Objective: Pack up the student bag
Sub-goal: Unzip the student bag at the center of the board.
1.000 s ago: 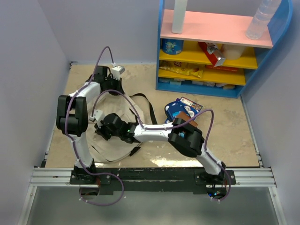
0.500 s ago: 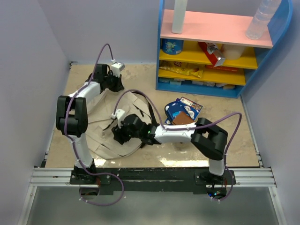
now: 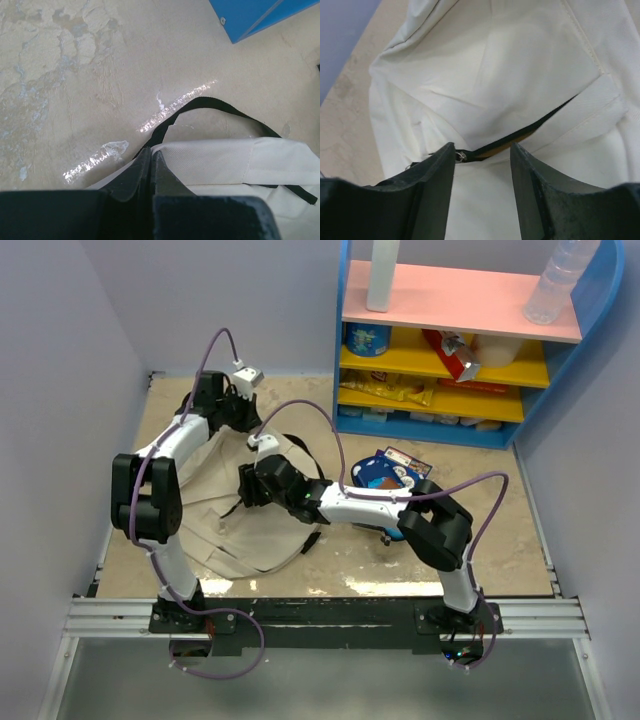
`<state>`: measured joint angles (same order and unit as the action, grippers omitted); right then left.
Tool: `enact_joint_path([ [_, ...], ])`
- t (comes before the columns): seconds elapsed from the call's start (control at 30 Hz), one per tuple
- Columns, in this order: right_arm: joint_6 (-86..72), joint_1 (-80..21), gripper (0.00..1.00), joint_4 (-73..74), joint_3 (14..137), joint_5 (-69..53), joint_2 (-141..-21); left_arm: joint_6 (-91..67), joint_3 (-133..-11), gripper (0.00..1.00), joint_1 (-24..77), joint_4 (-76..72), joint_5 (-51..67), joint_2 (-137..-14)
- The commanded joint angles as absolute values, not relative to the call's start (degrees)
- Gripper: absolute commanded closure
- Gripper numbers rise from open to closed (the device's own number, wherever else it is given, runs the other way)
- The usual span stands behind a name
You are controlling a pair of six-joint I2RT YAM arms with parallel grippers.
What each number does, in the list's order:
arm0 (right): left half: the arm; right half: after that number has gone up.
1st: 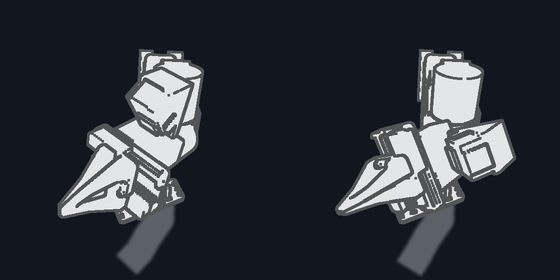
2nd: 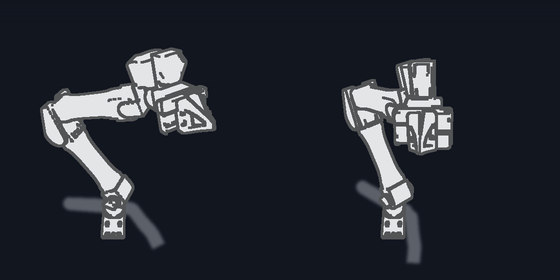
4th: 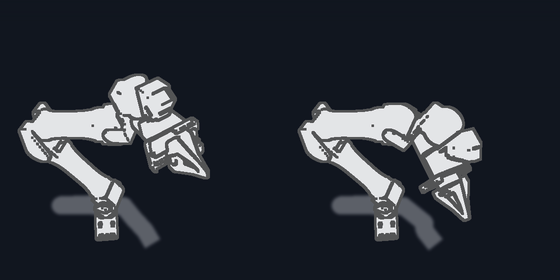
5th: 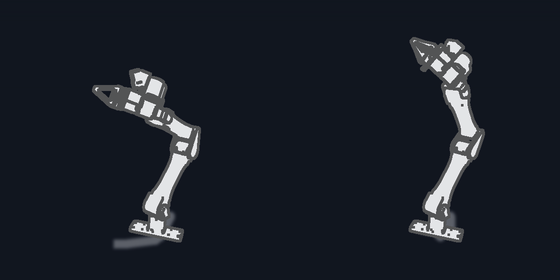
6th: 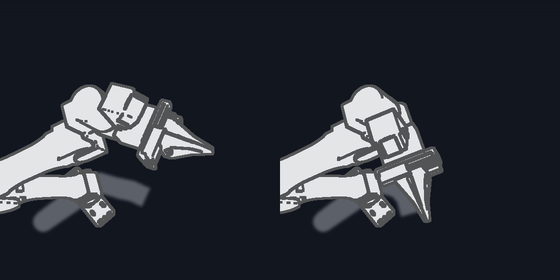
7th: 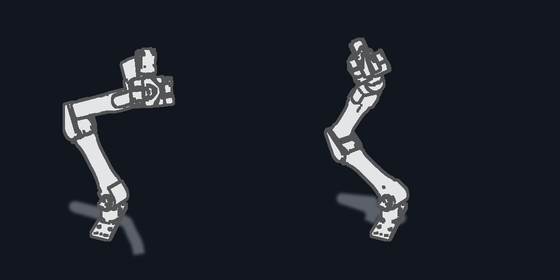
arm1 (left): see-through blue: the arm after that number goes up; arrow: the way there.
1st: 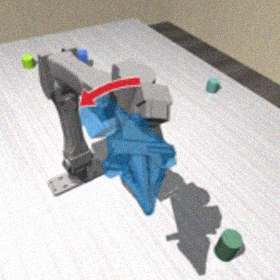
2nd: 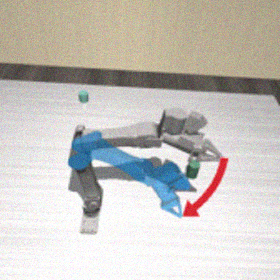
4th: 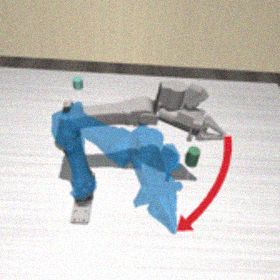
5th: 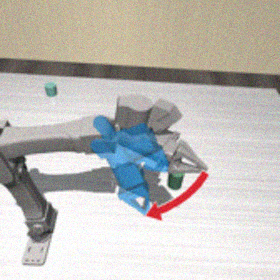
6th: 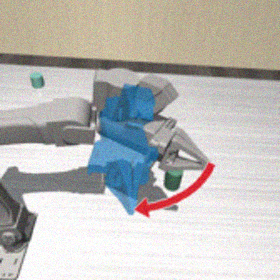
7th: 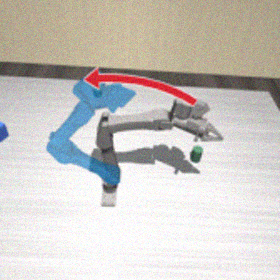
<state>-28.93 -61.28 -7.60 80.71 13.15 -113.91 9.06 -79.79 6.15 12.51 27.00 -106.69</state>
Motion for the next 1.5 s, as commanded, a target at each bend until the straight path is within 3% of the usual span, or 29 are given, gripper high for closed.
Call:
enact_joint_path([
  [0.0, -33.0, -61.6, 0.51, -1.9, 84.3, 18.0, -115.5, 10.5, -79.0, 1.00, 6.4, 9.9, 26.8, -104.3],
  [0.33, -33.6, -61.5, 0.55, -4.0, 74.5, 20.6, -115.1, 13.2, -78.3, 1.00, 6.5, 9.9, 24.2, -105.2],
  [0.43, -33.0, -61.3, 0.55, -3.8, 75.5, 20.6, -117.2, 14.1, -79.5, 0.75, 6.5, 12.6, 25.1, -105.5],
  [0.47, -32.8, -61.3, 0.56, -4.3, 75.7, 20.6, -117.7, 14.2, -79.5, 0.61, 6.5, 14.0, 24.8, -105.1],
  [0.53, -32.5, -61.1, 0.56, -5.1, 75.3, 20.2, -118.6, 15.3, -78.6, 0.52, 6.5, 14.8, 24.6, -102.8],
  [0.6, -32.6, -60.8, 0.58, -5.9, 74.6, 20.0, -118.8, 16.2, -76.7, 0.31, 6.4, 15.8, 24.2, -99.4],
  [0.67, -33.0, -60.7, 0.59, -7.3, 73.4, 19.6, -118.6, 17.4, -75.2, 0.24, 6.4, 17.8, 23.5, -97.2],
  [0.83, -34.5, -60.6, 0.60, -10.4, 69.2, 18.6, -118.5, 20.2, -69.6, 0.24, 6.9, 24.0, 30.0, -91.1],
  [1.0, -36.2, -60.5, 0.61, -13.0, 66.0, 17.6, -118.9, 22.6, -57.8, 0.31, 9.8, 21.5, 27.2, -87.3],
  [1.47, -38.3, -60.4, 0.65, -15.2, 63.1, 16.2, -120.1, 25.3, -53.3, 0.36, 10.3, 19.8, 20.7, -82.9],
])
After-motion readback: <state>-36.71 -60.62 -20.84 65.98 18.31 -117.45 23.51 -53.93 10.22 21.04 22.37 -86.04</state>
